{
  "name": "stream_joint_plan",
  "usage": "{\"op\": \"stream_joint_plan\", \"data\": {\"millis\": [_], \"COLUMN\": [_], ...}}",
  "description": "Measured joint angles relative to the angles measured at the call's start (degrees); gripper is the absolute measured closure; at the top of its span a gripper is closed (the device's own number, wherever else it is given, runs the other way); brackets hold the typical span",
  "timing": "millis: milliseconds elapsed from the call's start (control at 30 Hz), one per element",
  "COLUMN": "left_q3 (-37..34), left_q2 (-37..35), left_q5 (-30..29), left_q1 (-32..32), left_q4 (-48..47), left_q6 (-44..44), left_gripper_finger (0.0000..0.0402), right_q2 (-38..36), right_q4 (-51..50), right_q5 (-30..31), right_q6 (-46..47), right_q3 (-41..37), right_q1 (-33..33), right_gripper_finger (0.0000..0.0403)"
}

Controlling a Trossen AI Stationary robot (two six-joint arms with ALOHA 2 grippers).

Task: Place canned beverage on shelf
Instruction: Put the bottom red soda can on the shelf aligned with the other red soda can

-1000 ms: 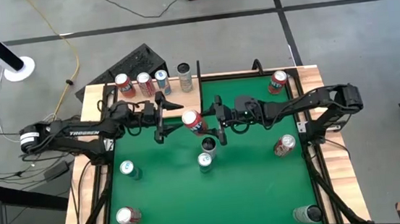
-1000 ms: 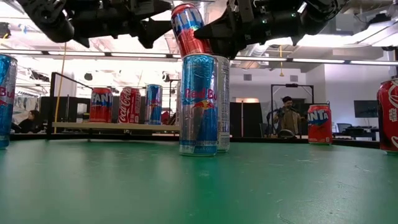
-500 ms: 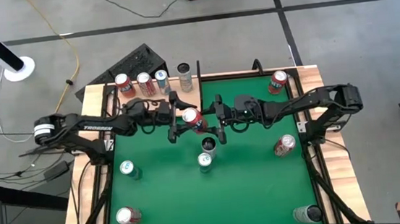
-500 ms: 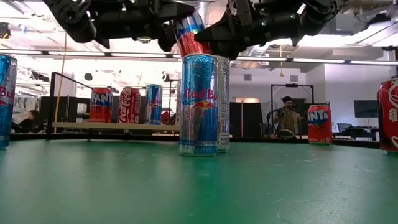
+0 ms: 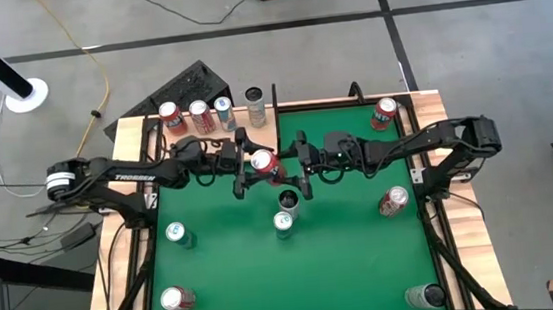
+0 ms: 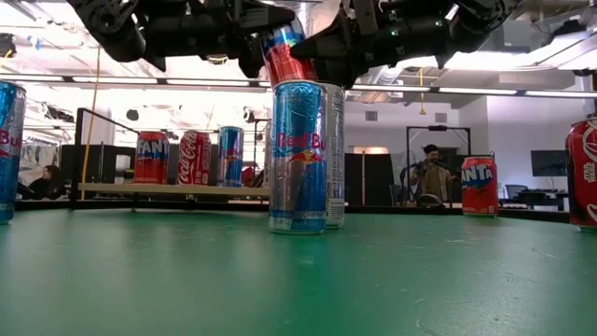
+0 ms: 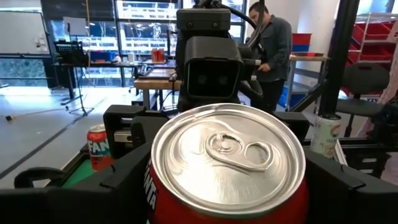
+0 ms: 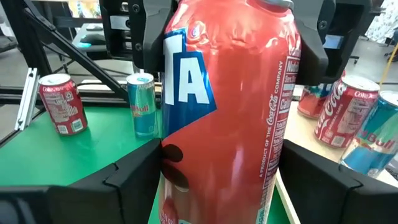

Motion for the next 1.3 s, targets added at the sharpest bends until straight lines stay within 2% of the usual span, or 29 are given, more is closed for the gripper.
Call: {"op": "stream_joint_plan", "data": {"millis": [133,367,533,633,767,1000,1133,1300], "left_q3": [-0.04,-0.12,-0.09,-0.34,-4.96,-15.44,-17.93,-19.69], "left_q2": [-5.39,-18.65,-27.19,-30.18,-31.52,-29.41,-27.16,-23.87], "left_q5": [-0.83,-9.13,-19.53,-25.41,-26.20,-25.63,-25.33,-25.20], "left_q1": [0.81,2.66,3.69,4.73,8.69,18.05,20.39,20.66], "left_q4": [-8.45,-26.85,-42.91,-48.35,-45.41,-31.95,-26.35,-24.54], "left_q6": [2.01,8.06,12.46,13.73,13.19,7.81,6.51,6.42], "left_gripper_finger": [0.0121,0.0121,0.0121,0.0121,0.0121,0.0121,0.0121,0.0121], "right_q2": [-1.25,-2.98,-3.16,-3.12,-3.12,-3.10,-3.10,-3.08], "right_q4": [-1.43,-3.94,-4.76,-5.05,-4.66,-4.73,-4.80,-4.74], "right_q5": [-0.15,-0.24,-0.18,-0.17,-0.16,0.04,0.04,0.07], "right_q6": [-0.16,0.09,0.23,0.19,-0.05,0.25,0.25,0.30], "right_q3": [-0.03,-0.16,-0.11,-0.15,-0.15,-0.15,-0.15,-0.15], "right_q1": [-0.59,-2.33,-2.67,-2.67,-2.67,-2.06,-1.73,-1.79], "right_gripper_finger": [0.0060,0.0053,0.0058,0.0058,0.0058,0.0058,0.0058,0.0059]}}
